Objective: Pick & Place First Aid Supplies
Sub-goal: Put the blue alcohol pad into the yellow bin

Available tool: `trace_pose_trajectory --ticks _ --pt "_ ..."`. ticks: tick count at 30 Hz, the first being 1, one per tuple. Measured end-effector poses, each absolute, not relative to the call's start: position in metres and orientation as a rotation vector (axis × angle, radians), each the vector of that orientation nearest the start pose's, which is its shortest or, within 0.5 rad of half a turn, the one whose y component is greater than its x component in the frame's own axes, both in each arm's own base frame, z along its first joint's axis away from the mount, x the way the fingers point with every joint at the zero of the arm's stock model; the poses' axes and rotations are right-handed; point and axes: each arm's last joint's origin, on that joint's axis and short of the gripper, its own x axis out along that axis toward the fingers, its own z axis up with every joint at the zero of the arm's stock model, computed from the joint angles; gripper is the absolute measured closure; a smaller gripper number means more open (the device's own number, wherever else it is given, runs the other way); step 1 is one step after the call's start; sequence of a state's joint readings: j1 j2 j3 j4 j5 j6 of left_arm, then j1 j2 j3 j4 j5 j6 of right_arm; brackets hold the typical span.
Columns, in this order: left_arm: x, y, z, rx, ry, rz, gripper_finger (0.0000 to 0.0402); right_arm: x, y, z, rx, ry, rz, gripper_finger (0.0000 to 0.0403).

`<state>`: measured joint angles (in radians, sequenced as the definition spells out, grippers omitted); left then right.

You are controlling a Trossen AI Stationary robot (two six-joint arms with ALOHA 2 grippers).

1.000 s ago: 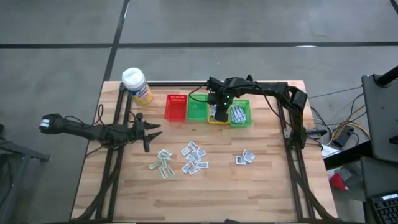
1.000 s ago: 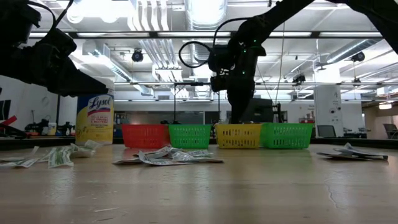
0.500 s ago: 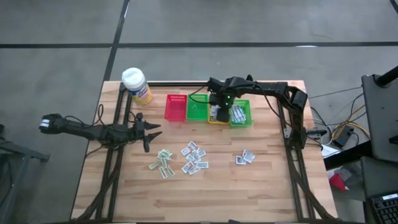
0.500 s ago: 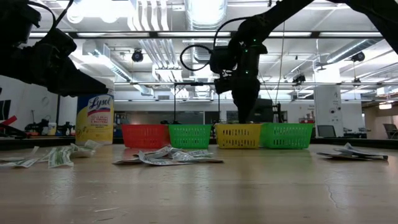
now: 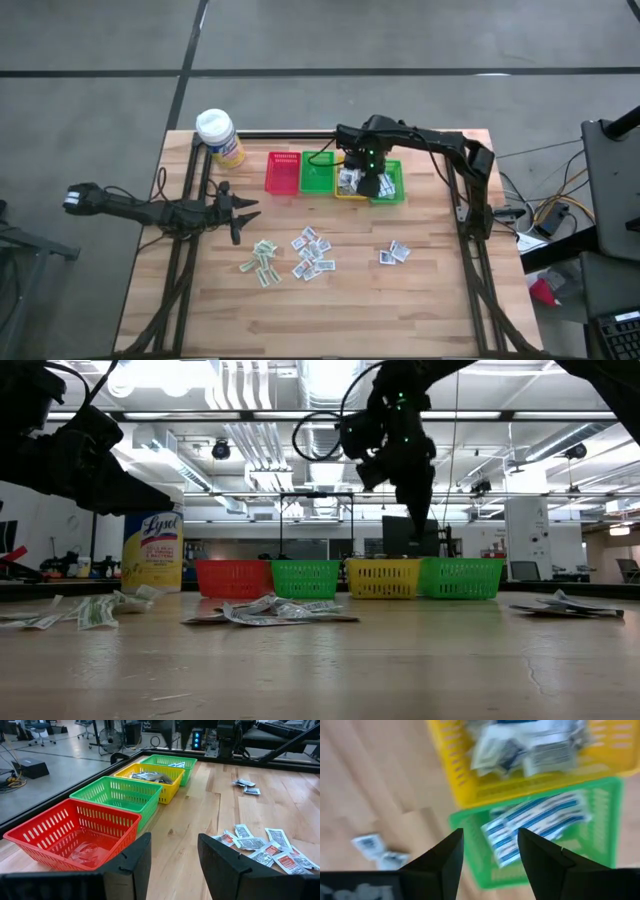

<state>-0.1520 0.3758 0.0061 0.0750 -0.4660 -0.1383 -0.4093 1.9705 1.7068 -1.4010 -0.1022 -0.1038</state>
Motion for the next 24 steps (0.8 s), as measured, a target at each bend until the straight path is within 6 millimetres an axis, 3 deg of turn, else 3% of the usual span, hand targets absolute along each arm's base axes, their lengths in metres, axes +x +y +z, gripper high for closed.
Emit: trace_pose_trajectory --ticks 10,24 --pt "0.115 -0.004 0.141 -0.046 0.260 0.330 0.0243 0.346 -0.092 0.263 0.443 1.696 -0.103 0.0220" --pt "0.115 -0.004 0.141 -0.043 0.260 0.330 0.0243 0.358 0.008 0.261 0.215 1.747 0.088 0.0221"
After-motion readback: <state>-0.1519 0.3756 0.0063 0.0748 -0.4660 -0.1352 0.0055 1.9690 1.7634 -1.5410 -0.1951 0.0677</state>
